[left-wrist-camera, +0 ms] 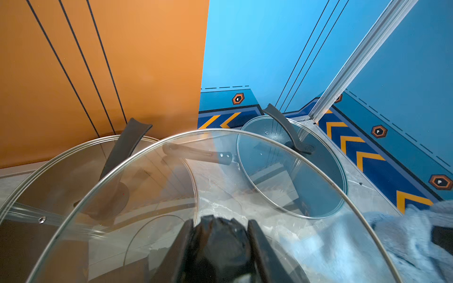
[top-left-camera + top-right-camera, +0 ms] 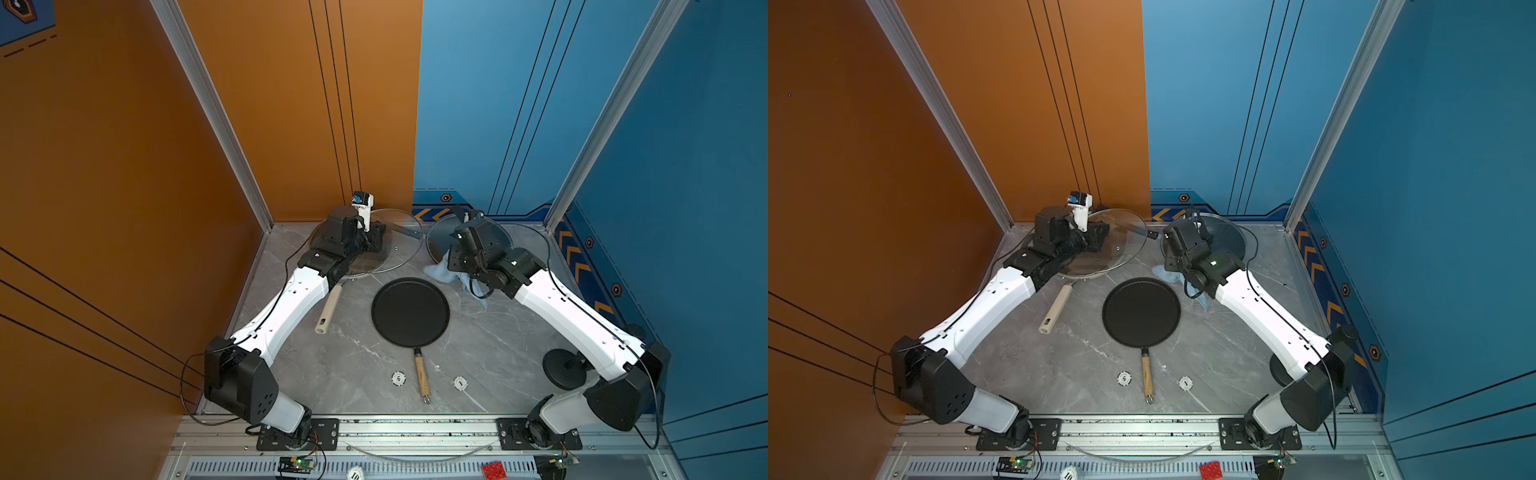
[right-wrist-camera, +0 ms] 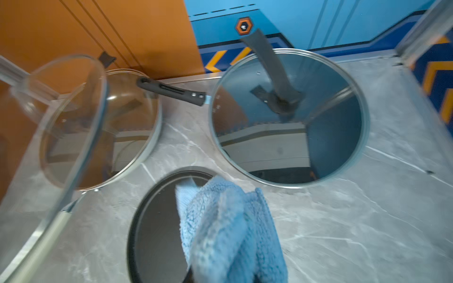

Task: Wipe the pot lid with a cloth
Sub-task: Wipe the pot lid, then place the pot lid on the cooking pot.

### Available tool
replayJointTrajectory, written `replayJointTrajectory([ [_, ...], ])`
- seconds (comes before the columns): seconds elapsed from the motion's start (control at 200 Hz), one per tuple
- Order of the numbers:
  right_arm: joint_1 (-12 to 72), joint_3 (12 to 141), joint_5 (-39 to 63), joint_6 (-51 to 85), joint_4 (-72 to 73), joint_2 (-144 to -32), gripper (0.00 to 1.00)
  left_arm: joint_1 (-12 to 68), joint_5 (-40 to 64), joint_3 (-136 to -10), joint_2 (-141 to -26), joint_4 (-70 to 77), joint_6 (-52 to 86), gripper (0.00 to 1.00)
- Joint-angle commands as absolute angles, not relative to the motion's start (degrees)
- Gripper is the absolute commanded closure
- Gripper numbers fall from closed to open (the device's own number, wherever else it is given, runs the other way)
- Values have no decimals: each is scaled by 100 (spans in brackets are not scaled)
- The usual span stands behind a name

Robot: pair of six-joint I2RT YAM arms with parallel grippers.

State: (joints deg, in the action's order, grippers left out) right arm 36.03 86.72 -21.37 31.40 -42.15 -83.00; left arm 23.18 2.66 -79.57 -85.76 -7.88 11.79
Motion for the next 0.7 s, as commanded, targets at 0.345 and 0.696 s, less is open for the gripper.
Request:
replayJointTrajectory([
  [0.345, 2408, 7926, -2264, 2640, -4239, -5849, 92, 3705, -1546, -6800, -7599, -435, 988, 72],
  [0.696, 1545, 7960, -1188, 2280, -4803, -5124, 90, 4934, -3295, -5334, -8113, 955, 1800, 71],
])
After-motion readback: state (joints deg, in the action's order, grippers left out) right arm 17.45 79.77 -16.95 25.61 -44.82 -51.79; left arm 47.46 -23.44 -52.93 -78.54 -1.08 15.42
